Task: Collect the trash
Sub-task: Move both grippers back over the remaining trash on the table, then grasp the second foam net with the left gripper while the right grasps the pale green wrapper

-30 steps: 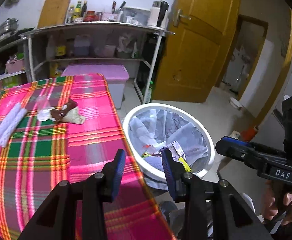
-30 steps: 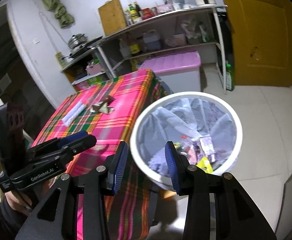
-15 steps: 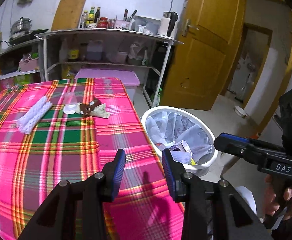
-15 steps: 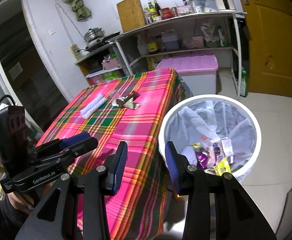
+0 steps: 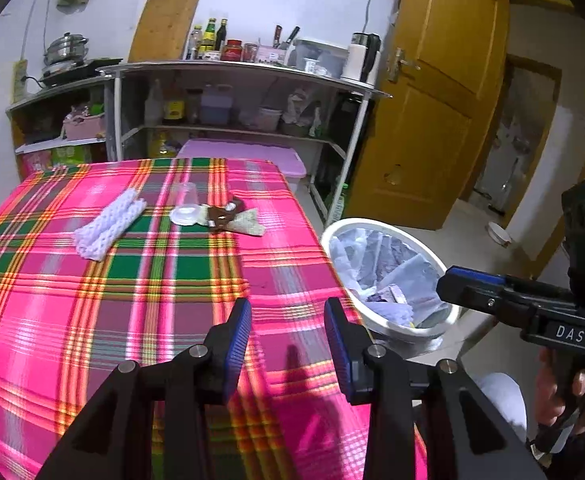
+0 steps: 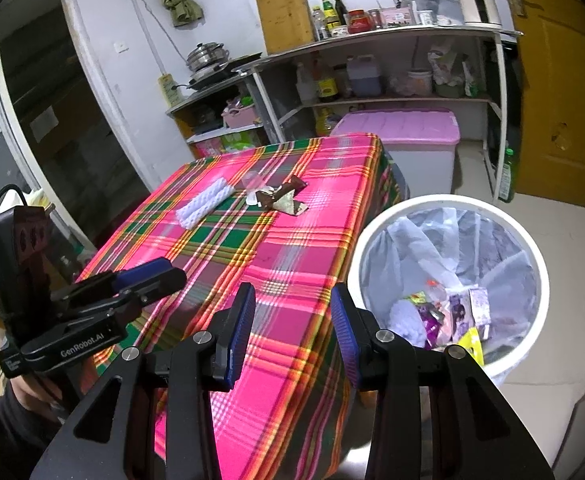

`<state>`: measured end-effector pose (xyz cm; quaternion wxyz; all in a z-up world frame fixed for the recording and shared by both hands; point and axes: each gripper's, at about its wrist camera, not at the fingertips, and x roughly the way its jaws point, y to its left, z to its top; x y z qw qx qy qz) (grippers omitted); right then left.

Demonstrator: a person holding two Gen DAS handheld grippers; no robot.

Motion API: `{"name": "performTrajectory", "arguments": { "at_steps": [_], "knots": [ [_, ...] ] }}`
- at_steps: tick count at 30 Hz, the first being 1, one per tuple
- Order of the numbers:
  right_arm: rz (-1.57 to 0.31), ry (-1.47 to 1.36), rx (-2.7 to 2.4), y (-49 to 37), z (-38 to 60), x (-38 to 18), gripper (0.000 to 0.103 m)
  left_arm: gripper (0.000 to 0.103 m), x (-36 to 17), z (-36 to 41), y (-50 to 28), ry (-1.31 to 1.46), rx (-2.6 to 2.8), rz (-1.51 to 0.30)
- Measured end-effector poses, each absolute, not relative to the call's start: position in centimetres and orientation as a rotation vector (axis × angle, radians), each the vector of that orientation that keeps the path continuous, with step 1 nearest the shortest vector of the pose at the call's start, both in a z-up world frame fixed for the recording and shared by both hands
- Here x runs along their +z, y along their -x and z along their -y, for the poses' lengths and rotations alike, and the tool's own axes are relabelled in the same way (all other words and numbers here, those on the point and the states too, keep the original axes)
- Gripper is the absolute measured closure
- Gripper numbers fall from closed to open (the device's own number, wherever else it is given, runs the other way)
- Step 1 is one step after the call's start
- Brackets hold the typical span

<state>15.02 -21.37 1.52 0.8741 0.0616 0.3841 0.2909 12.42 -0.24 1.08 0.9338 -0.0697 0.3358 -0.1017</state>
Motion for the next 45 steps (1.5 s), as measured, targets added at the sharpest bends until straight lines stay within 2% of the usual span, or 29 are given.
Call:
{"name": "performTrajectory", "arguments": {
  "at_steps": [17,25,32,36,45],
  "knots": [
    [-0.832,-0.017,0.683,-19.9,15.3,0.5,0.063,0.065,1.3,-7.4,-15.1,0.126,-0.061,-0.673],
    [-0.84,0.041,0.693,-22.9,12.8,-0.6,0.062,0.057,1.1,-11.3,-18.0,0.087,-0.021,-0.676],
    [-0.862,0.074,0.687,-25.8,11.0,-1.8,0.06,0.057,-0.6,-13.9,-22.0,0.05,-0.009,-0.712],
    [-0.873,0.092,0.686,-27.4,10.1,-2.3,0.054,0.057,-1.6,-14.6,-23.9,0.027,-0.012,-0.731],
    [-0.907,0.144,0.672,-30.5,8.1,-3.7,0.054,0.056,-3.9,-15.7,-27.4,0.008,-0.009,-0.802]
  ]
}}
